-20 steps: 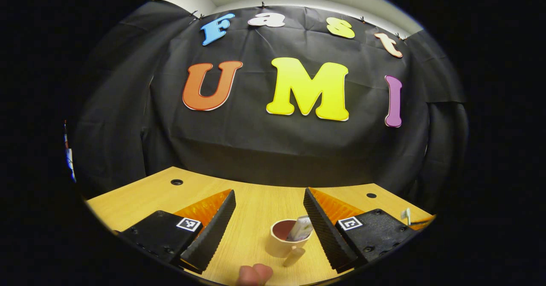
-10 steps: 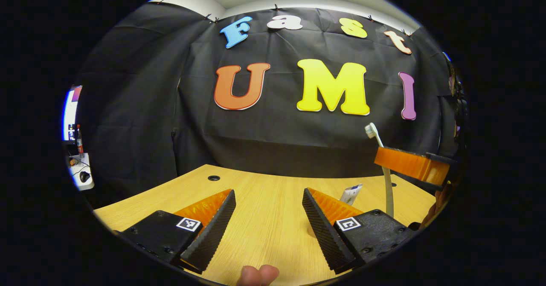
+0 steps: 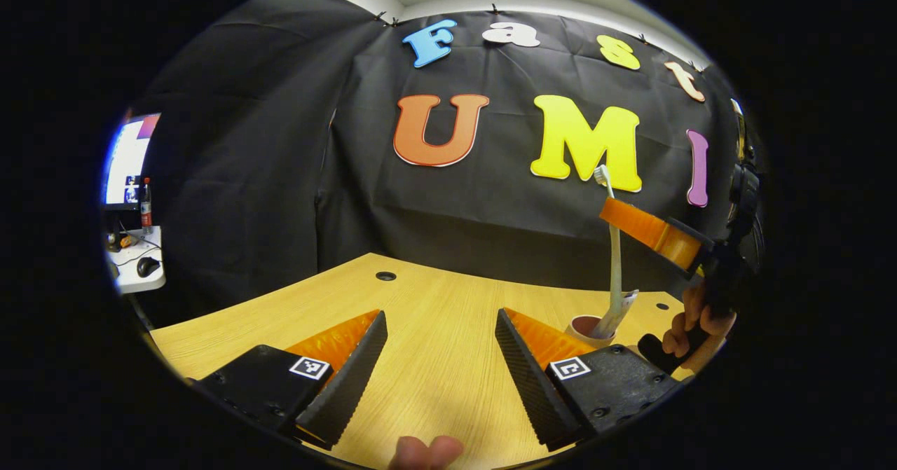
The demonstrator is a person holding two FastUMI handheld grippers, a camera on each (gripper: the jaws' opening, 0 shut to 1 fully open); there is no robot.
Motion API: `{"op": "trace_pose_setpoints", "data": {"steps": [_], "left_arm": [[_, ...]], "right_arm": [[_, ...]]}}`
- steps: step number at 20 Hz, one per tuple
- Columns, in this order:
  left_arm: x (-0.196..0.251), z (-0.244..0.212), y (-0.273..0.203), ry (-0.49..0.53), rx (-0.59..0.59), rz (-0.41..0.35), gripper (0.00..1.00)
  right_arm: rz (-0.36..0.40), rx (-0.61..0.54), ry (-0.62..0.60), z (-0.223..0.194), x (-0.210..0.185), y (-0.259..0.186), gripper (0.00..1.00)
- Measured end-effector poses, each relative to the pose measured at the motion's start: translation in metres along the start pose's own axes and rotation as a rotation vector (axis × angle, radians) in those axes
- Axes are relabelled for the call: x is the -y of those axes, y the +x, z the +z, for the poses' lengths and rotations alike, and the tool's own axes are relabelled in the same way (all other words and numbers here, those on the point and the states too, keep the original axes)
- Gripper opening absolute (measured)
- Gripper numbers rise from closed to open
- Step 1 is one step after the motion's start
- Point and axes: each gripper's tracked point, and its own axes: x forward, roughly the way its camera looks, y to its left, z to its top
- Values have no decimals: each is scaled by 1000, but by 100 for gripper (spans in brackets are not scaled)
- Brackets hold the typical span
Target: Put the toothbrush and toothpaste on the desktop into the cup, then pick up the cup and place it on the coaster on the desktop.
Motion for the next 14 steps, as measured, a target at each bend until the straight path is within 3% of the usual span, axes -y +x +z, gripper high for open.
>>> {"op": "trace_pose_setpoints", "data": {"steps": [6, 14], "left_arm": [[-1, 0, 6, -8, -1, 6, 98], [19, -5, 12, -15, -26, -28, 98]], "right_arm": [[-47, -42, 31, -17, 31, 11, 0], [-30, -68, 52, -25, 38, 6, 2]]}}
